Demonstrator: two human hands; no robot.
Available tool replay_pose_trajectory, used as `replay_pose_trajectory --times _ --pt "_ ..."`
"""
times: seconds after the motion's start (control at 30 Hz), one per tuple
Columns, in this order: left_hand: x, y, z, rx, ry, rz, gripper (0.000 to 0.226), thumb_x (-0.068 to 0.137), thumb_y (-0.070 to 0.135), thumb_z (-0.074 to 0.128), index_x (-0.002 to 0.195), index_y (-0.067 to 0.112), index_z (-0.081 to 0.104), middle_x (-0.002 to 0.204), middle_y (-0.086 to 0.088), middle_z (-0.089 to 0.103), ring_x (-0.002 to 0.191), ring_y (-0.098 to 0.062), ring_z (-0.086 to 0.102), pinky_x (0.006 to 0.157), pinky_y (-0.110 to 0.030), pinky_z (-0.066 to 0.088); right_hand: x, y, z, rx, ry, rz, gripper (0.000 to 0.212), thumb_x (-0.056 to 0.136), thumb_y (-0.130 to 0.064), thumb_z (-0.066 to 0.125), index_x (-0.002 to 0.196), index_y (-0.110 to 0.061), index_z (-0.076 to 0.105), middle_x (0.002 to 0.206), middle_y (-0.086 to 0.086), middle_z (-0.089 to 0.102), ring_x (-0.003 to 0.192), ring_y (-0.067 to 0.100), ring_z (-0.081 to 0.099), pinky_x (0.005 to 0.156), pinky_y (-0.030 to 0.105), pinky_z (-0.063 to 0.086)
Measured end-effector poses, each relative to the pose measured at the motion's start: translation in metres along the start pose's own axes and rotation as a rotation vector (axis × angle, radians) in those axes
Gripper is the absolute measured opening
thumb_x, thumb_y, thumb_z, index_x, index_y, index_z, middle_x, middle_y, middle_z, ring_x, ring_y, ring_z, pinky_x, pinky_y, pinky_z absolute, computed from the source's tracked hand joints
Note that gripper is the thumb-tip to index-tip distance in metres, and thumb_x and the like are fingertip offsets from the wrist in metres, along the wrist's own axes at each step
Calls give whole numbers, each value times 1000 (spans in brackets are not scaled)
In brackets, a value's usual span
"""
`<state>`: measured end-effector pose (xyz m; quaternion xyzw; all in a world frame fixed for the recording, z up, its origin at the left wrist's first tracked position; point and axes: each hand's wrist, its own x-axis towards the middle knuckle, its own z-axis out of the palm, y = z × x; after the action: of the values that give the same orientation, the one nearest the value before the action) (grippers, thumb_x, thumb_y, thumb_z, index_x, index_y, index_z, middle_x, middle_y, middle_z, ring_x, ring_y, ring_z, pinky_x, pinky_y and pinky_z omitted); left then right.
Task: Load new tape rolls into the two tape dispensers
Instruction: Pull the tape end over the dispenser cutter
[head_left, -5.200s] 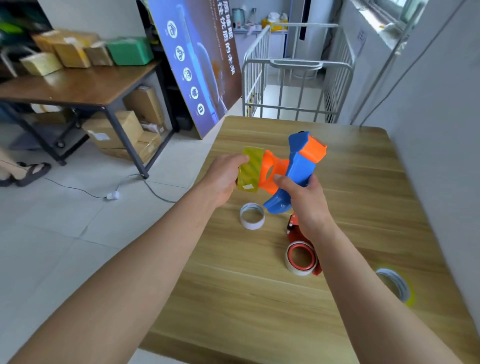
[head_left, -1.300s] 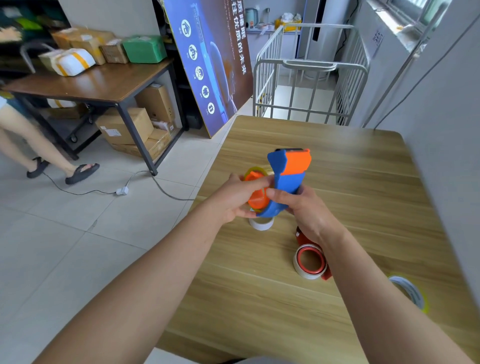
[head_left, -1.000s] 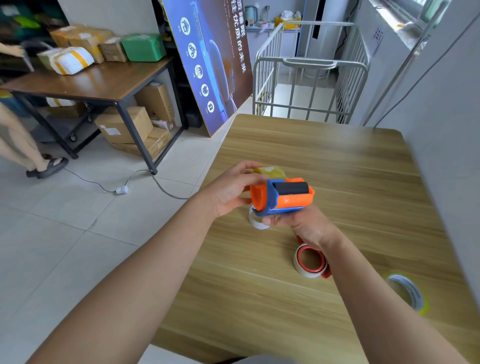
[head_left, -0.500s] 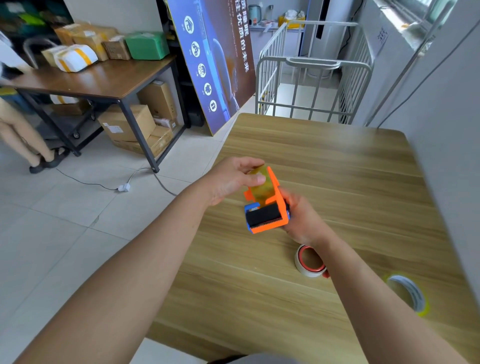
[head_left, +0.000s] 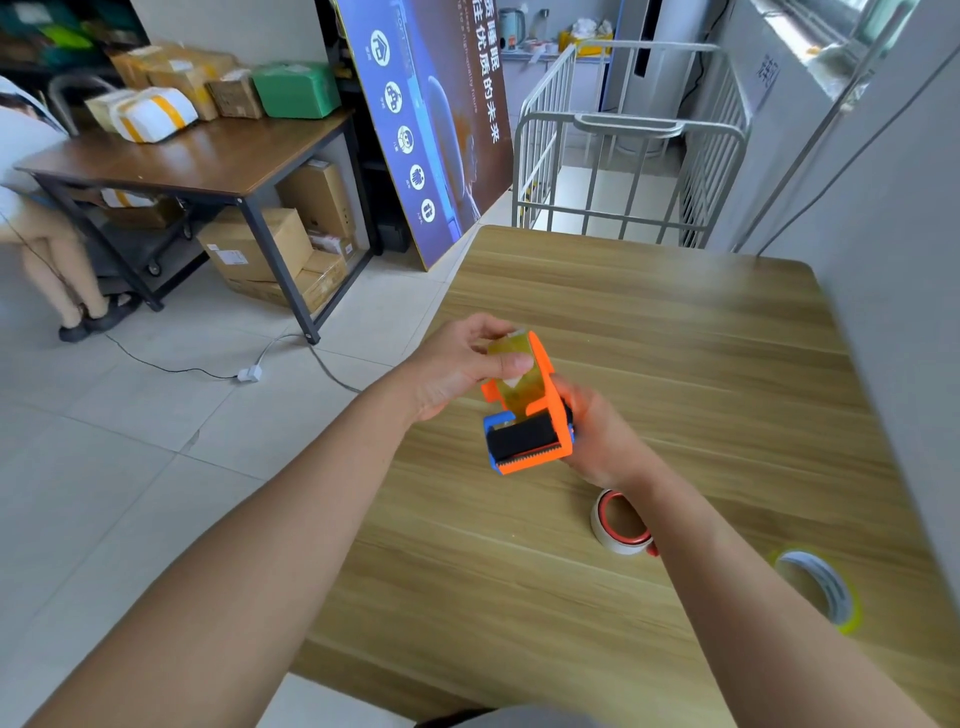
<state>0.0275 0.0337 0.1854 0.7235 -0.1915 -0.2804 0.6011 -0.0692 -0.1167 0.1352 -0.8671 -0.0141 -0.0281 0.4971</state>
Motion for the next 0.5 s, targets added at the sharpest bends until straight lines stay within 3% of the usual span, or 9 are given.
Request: replay_pose_trajectory --times 0.1,0.17,0.27,0.33,0.43,0.5 --pt "-3 -1 3 104 46 52 42 65 15 80 98 22 55 119 -10 59 100 -23 62 64 -31 54 0 7 3 -47 20 -3 21 77 1 64 96 -7 62 85 17 63 76 26 56 75 37 47" --pt "-3 -1 3 120 37 59 45 61 20 83 96 26 55 117 -11 60 104 -26 62 74 -37 55 -1 10 4 -81 41 -24 19 80 1 64 98 -3 63 89 22 65 85 33 60 91 42 46" --pt "0 -1 -1 46 13 28 41 72 32 73 110 30 56 122 -1 58 114 -18 56 95 -35 48 -2 12 5 -103 96 -82 15 79 3 65 91 -5 66 77 10 67 75 10 58 109 47 33" --pt "3 0 -6 -6 -36 -38 35 86 30 60 120 24 56 123 0 59 116 -16 54 108 -39 38 -1 12 5 -116 109 -107 15 78 5 63 88 -6 66 73 8 66 73 9 55 117 45 24" --pt "3 3 -10 18 -131 -75 27 90 25 54 115 19 61 113 -2 66 111 -19 59 110 -40 37 0 14 4 -160 98 -109 13 78 6 61 87 -2 65 76 14 67 74 25 60 121 40 16" --pt "2 4 -10 68 -115 -70 28 89 25 56 116 19 61 119 -6 65 116 -20 58 109 -39 38 0 15 4 -168 74 -108 14 78 4 62 88 -5 65 75 11 67 72 19 61 121 33 13"
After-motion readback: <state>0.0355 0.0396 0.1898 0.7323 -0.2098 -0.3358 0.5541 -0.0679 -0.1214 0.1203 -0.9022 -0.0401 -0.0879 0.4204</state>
